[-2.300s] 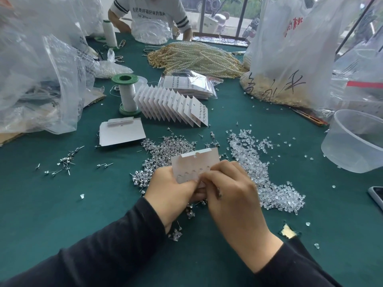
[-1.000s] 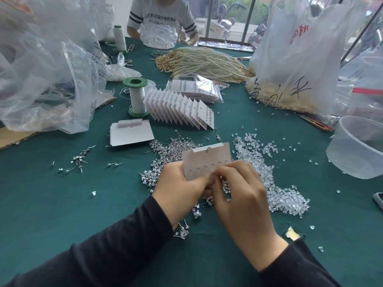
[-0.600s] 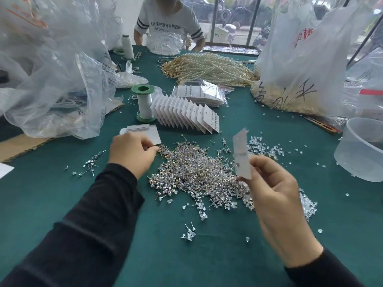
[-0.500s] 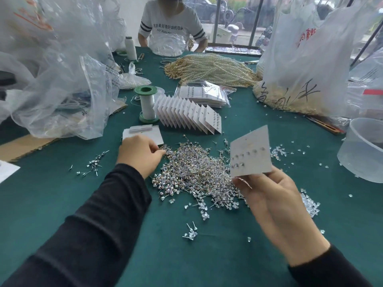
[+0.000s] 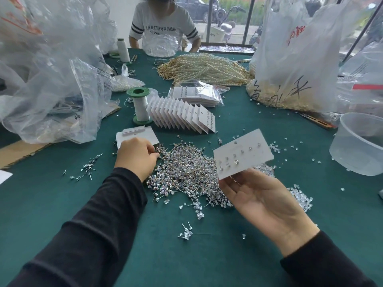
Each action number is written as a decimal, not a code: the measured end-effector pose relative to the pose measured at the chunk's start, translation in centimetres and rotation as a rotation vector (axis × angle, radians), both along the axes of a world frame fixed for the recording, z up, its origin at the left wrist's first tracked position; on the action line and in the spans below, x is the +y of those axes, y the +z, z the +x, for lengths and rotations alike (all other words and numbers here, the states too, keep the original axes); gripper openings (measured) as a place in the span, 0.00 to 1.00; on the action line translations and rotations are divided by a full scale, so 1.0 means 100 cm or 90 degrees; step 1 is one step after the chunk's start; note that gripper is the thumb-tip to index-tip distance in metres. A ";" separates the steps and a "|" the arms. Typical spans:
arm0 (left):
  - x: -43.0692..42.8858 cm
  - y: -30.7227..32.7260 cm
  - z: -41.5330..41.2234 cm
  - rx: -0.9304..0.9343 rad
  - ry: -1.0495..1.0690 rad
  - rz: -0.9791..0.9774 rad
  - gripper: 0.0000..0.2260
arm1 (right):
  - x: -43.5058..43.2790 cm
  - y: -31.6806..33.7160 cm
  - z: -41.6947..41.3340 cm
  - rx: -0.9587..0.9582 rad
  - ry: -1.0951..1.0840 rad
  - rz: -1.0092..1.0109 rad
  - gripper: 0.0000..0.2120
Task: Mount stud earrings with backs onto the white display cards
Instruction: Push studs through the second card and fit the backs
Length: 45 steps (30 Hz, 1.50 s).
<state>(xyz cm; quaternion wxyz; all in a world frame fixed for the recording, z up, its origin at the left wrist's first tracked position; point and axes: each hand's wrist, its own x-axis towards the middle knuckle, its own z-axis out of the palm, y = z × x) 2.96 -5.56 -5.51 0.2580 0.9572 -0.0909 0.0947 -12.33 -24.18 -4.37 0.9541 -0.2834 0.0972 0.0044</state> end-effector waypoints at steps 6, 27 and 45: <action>0.001 -0.001 -0.002 0.030 0.040 0.002 0.06 | -0.003 -0.004 0.002 -0.012 0.024 0.015 0.27; -0.054 0.023 -0.093 -0.069 -0.404 -0.469 0.02 | 0.018 -0.003 -0.001 -0.003 0.081 -0.061 0.23; -0.051 0.020 -0.095 -0.179 -0.400 -0.335 0.03 | 0.017 -0.007 -0.001 -0.012 0.041 -0.093 0.10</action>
